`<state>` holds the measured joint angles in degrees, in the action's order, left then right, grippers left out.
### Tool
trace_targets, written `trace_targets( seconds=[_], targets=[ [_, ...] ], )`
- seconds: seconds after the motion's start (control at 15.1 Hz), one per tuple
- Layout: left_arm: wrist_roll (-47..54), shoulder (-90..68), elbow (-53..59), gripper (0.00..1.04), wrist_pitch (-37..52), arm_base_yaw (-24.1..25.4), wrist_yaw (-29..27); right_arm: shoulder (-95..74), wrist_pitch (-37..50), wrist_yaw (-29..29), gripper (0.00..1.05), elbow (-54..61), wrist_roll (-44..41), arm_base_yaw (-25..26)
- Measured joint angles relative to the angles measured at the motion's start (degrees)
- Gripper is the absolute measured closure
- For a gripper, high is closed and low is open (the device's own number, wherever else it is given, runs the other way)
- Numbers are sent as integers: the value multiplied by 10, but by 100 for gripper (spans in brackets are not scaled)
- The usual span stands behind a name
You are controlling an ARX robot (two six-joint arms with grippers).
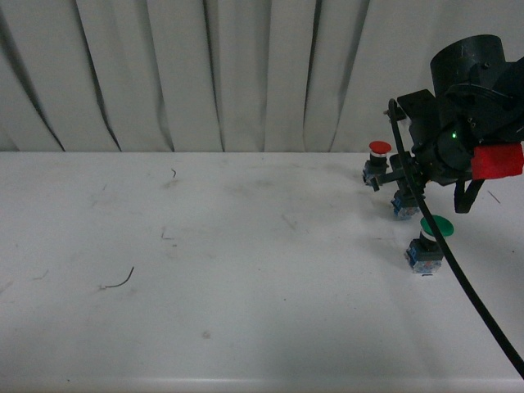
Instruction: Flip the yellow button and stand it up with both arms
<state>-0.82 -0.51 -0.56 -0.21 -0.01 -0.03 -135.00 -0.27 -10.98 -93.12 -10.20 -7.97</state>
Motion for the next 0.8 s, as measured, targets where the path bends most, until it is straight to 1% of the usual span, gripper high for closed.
trace_targets(
  seconds=[0.33,0.46,0.8],
  targets=[
    [0,0,0,7,0,0,0,-16,-12,-27,69,-30,16,-22],
    [0,0,0,7,0,0,0,-19,-11,-30,69,-31,17,-29],
    [0,0,0,7,0,0,0,-23,-14,-40,69,-36,29,-30]
  ],
)
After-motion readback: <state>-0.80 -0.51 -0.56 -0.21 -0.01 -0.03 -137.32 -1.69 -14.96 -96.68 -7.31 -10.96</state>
